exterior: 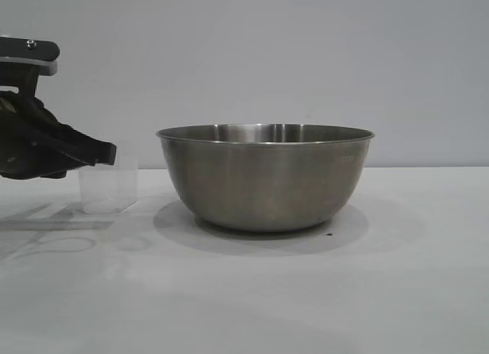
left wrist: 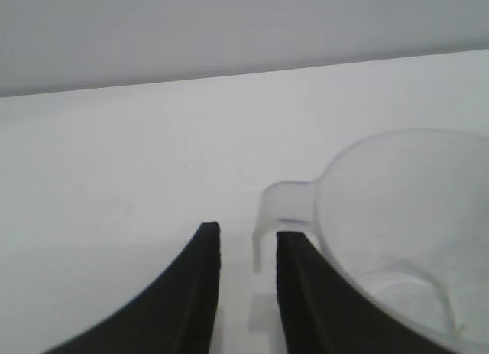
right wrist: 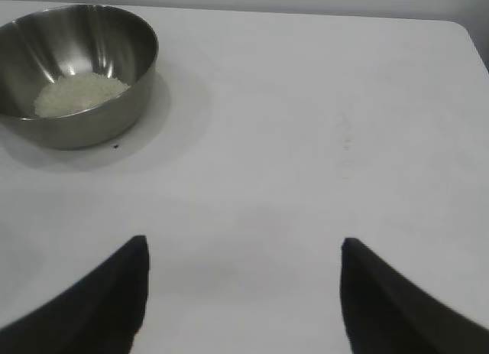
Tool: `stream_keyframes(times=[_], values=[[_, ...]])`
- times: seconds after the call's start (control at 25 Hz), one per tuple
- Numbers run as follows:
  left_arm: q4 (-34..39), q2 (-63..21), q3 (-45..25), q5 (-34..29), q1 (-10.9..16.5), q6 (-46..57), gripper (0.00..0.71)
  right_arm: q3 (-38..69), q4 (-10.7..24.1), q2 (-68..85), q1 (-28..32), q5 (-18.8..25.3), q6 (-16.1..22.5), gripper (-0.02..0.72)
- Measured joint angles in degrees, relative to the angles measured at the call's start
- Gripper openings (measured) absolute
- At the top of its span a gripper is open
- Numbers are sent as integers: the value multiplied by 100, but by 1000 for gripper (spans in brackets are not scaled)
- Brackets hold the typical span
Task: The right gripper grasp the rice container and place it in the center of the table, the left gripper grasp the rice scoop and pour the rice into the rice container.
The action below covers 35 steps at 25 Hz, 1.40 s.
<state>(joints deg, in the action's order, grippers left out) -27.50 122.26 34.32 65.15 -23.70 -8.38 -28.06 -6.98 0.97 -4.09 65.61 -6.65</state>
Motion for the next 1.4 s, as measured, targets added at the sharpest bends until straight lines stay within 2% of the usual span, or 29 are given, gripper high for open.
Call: stream_keyframes(times=[0.48, 0.64, 0.68, 0.96, 1.04, 1.16, 1.4], values=[[615, -748, -1018, 0, 0, 96, 174, 0, 0, 0, 0, 0, 0, 450], [1072, -1149, -1418, 0, 0, 182, 174, 0, 0, 0, 0, 0, 0, 450], [1218, -1235, -1503, 0, 0, 209, 216, 0, 0, 0, 0, 0, 0, 450], [1842, -1725, -2175, 0, 0, 423, 202, 0, 0, 0, 0, 0, 0, 450], [2015, -1725, -2218, 0, 0, 450, 228, 0, 0, 0, 0, 0, 0, 450], [2225, -1734, -2231, 0, 0, 498, 228, 0, 0, 0, 0, 0, 0, 450], [2189, -1734, -2167, 0, 0, 508, 228, 0, 0, 0, 0, 0, 0, 450]])
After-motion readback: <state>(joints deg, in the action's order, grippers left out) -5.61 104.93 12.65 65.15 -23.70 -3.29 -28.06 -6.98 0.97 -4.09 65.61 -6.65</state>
